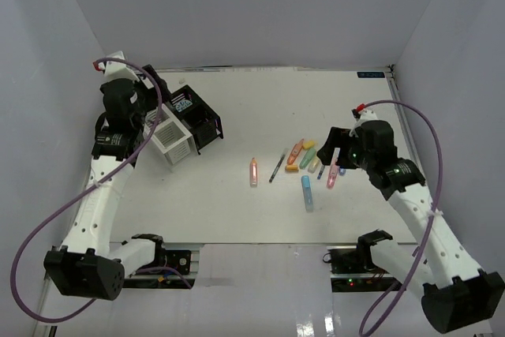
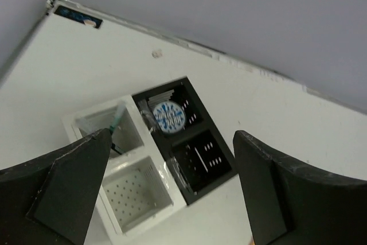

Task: Sort the stationery into containers
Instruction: Pick up the pen from the center of the board.

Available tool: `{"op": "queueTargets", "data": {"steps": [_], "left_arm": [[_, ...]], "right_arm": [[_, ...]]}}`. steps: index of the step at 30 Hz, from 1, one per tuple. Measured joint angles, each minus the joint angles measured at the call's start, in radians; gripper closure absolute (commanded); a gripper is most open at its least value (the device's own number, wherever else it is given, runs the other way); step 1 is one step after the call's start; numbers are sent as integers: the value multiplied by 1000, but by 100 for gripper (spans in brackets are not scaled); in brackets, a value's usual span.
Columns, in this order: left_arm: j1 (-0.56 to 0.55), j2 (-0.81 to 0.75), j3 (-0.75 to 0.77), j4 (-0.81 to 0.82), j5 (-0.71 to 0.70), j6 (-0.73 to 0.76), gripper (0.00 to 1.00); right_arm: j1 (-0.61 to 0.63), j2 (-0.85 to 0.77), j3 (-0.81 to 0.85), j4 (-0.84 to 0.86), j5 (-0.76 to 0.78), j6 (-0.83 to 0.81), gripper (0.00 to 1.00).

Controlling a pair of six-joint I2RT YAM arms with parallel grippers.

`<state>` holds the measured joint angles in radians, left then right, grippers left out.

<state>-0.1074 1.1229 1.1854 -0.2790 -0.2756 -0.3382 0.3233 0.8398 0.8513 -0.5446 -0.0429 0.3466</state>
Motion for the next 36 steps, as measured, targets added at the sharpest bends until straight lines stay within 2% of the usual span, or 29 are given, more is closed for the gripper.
{"op": "queueTargets", "data": {"steps": [1,4,7,12,14,22,32,36], "left_arm": [[0,-19,-15,-17,45,-3,2],[0,-72,-82,-63,147,-7,2],[0,-114,-164,-90,232,-11,2],[0,-153,-252,-117,301,-13,2],[0,-173,-264,-122,310,-16,2],[0,-250,-264,-105,303,-18,2],[-1,-246,-264,-109,286,-18,2],[-1,-246,-264,-109,272,-18,2]], "right_arm": [[0,47,-10,7,8,9,31],[5,149,-56,26,35,32,40],[13,242,-76,43,68,50,44],[60,397,-74,85,143,73,47],[79,454,-71,95,175,84,53],[97,599,-47,127,288,147,60],[97,714,-19,176,352,201,62],[98,732,-9,183,375,225,71]]}}
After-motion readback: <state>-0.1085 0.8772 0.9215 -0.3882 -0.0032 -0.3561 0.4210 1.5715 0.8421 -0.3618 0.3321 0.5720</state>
